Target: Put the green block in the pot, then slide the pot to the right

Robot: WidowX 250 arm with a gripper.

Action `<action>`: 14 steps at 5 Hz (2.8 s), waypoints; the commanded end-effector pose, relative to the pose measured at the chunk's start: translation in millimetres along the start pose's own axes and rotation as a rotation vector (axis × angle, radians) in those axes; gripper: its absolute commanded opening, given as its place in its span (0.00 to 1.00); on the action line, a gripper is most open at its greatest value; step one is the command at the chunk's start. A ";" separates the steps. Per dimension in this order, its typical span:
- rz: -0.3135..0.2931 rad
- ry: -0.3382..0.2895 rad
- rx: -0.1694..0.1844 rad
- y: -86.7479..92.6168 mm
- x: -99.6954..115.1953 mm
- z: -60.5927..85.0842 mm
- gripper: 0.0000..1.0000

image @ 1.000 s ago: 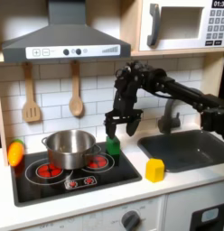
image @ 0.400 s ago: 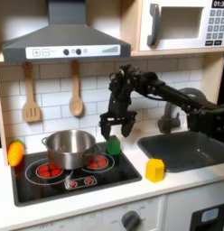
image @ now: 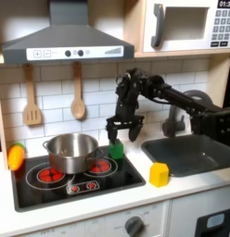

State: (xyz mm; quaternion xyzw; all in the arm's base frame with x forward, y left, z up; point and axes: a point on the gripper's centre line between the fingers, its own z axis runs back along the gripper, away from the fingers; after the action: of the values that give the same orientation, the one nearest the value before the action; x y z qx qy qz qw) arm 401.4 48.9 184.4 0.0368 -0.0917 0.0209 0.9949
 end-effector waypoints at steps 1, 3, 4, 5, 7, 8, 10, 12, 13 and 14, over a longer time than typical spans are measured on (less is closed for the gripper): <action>0.004 0.021 0.003 2.0 4.2 -12.5 1.00; 0.005 0.070 -0.004 -1.0 6.3 -29.3 1.00; 0.008 0.095 -0.006 -2.8 4.8 -37.3 1.00; 0.011 0.105 -0.007 -3.0 4.6 -39.0 1.00; 0.018 0.129 -0.007 0.4 7.0 -47.6 1.00; 0.019 0.148 -0.013 0.4 9.8 -52.4 1.00; 0.019 0.160 -0.019 3.2 11.6 -53.5 1.00; -0.005 0.152 -0.035 2.0 7.1 -51.7 0.00; -0.021 0.141 -0.039 -0.1 3.4 -51.2 0.00; -0.044 0.113 -0.041 0.4 0.1 -42.6 0.00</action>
State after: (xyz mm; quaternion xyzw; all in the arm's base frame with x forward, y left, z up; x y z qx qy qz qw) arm 408.5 53.2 135.4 0.0158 -0.0236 0.0010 0.9996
